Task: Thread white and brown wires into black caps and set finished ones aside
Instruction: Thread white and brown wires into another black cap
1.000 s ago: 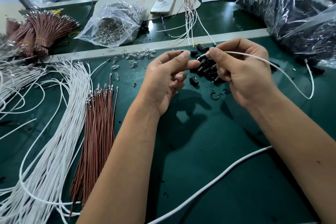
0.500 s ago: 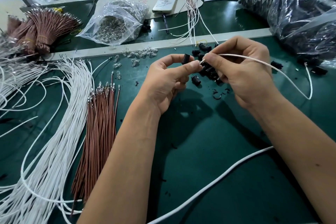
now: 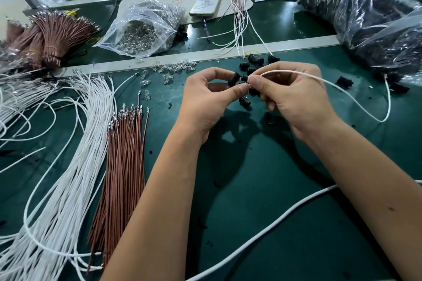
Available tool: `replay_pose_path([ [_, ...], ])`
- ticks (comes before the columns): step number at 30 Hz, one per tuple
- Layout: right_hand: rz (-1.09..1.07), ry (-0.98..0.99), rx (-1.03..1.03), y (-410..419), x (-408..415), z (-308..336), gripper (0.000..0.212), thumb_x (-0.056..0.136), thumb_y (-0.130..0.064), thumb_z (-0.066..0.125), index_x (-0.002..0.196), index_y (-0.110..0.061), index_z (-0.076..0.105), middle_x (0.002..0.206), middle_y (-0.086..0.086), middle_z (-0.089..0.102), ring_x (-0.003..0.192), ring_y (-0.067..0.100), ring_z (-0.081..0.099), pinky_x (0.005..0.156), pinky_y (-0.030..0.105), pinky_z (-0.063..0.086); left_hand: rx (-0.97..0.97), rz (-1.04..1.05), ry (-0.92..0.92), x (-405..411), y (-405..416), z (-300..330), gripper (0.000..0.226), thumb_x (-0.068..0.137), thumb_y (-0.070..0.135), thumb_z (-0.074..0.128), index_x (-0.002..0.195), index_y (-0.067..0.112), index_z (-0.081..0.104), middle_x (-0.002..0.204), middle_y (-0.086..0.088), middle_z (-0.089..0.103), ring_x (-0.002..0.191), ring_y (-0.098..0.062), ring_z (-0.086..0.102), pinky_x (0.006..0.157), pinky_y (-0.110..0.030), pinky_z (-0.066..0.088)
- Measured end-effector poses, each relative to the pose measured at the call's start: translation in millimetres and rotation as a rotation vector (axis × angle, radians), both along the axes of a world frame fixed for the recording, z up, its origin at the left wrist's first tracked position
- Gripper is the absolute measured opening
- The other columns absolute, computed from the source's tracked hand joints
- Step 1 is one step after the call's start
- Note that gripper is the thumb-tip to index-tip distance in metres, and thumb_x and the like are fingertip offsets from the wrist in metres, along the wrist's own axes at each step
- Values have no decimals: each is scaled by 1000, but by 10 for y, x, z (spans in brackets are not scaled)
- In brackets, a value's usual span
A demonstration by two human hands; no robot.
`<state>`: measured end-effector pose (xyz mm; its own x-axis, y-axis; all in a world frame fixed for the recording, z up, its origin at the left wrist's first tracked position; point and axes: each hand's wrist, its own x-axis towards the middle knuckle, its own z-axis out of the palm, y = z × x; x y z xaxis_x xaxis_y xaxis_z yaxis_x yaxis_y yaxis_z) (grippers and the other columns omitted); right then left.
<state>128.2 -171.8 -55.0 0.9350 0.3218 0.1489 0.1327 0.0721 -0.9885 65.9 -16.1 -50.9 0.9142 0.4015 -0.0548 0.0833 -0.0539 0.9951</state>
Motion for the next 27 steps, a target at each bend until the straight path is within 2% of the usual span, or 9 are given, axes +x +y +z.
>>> replay_pose_path([
  [5, -54, 132, 191, -85, 80, 82, 8, 83, -8, 83, 81, -10, 76, 76, 11, 75, 53, 13, 59, 43, 19, 40, -84, -65, 41, -15, 42, 32, 2, 90, 15, 75, 91, 17, 73, 86, -9, 78, 59, -11, 46, 65, -25, 42],
  [8, -57, 113, 192, -90, 83, 74, 9, 82, -7, 84, 82, -10, 75, 79, 13, 76, 54, 13, 59, 44, 20, 41, -80, -88, 21, -18, 42, 24, 8, 92, 7, 70, 95, 11, 76, 87, -11, 76, 57, -8, 48, 58, -18, 42],
  [11, -52, 86, 150, -76, 68, 66, 8, 84, -7, 83, 83, -11, 76, 81, 13, 78, 54, 13, 59, 45, 20, 42, -73, -128, -22, -40, 25, 19, 15, 89, 0, 71, 102, 4, 76, 85, -13, 74, 58, -4, 58, 57, -13, 44],
  [13, -48, 73, 142, -88, 74, 74, 7, 85, -7, 82, 84, -11, 77, 82, 14, 78, 55, 14, 60, 45, 20, 43, -49, -128, -72, -47, 21, 24, 19, 84, -2, 76, 102, 6, 77, 83, -10, 75, 65, -7, 65, 63, -15, 49],
  [16, -35, 61, 122, -96, 70, 78, 7, 86, -7, 81, 84, -12, 77, 84, 15, 79, 55, 14, 62, 45, 20, 44, -22, -60, -153, -44, 18, 44, 30, 77, -3, 82, 102, 11, 75, 87, -9, 78, 79, -17, 73, 80, -27, 58],
  [21, -34, 78, 158, -78, 57, 74, 11, 85, -7, 83, 78, -15, 79, 79, 12, 78, 54, 13, 59, 44, 19, 42, -20, 29, -217, -45, -6, 62, 35, 71, -2, 87, 100, 7, 71, 88, -10, 78, 84, -24, 76, 84, -33, 61],
  [24, -53, 83, 174, -75, 63, 74, 10, 82, -9, 85, 75, -15, 79, 65, 5, 70, 54, 12, 55, 44, 20, 42, -46, 53, -224, -38, -12, 68, 33, 70, -3, 87, 97, 6, 70, 86, -11, 78, 84, -22, 76, 80, -29, 60],
  [27, -66, 91, 165, -77, 63, 78, 9, 80, -11, 85, 74, -14, 79, 62, 4, 67, 54, 12, 54, 44, 21, 42, -68, 66, -225, -30, -10, 63, 29, 71, -5, 86, 92, 7, 70, 81, -8, 78, 79, -15, 75, 73, -22, 57],
])
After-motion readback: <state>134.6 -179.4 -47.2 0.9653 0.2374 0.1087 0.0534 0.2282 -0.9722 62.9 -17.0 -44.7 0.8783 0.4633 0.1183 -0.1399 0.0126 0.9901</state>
